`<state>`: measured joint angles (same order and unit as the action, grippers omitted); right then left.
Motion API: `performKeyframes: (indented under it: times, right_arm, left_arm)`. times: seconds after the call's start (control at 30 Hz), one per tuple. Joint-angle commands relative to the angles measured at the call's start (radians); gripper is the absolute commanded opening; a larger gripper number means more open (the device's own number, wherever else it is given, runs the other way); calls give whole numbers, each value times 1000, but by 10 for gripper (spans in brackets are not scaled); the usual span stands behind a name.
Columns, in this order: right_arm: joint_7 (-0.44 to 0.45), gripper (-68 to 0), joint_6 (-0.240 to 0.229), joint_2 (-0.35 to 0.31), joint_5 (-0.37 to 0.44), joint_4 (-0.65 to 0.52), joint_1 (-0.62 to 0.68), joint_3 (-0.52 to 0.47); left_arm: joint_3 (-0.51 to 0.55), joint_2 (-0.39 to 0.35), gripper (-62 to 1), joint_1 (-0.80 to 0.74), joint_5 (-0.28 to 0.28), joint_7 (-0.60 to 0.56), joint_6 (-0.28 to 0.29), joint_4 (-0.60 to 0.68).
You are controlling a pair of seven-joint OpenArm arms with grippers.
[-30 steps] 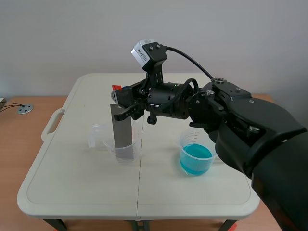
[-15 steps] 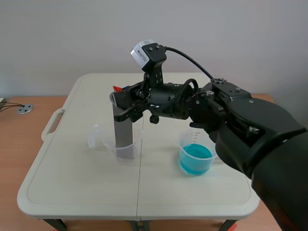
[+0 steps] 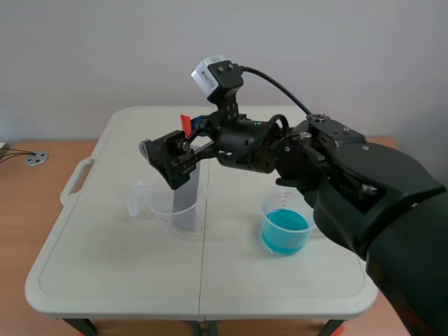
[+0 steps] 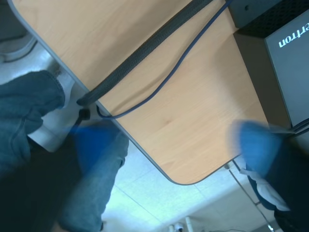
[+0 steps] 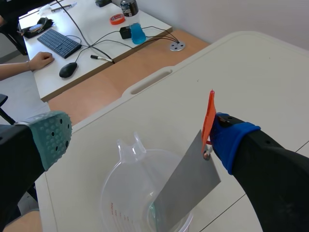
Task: Hold the metal plate by the orange handle, dip it into the blue solution, take it out and point at it, then put the plate back in the beaker on the left.
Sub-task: 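Return to the home posture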
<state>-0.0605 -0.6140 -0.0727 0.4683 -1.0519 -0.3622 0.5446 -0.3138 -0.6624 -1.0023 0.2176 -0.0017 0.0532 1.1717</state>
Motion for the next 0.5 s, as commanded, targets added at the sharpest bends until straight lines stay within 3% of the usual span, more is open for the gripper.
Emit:
performKeyframes:
  times: [0.0, 0.13, 0.47]
  right_arm:
    - [18, -12, 31, -2, 7, -11, -23, -2]
    - [19, -12, 92, -13, 8, -14, -23, -9]
    - [18, -12, 94, -127, 24, -143, 13, -54]
  left_arm:
    - [-2, 3, 14, -8, -2, -6, 2, 12]
    - [-2, 2, 14, -8, -2, 0, 2, 12]
    - [0, 2, 14, -8, 13, 17, 2, 12]
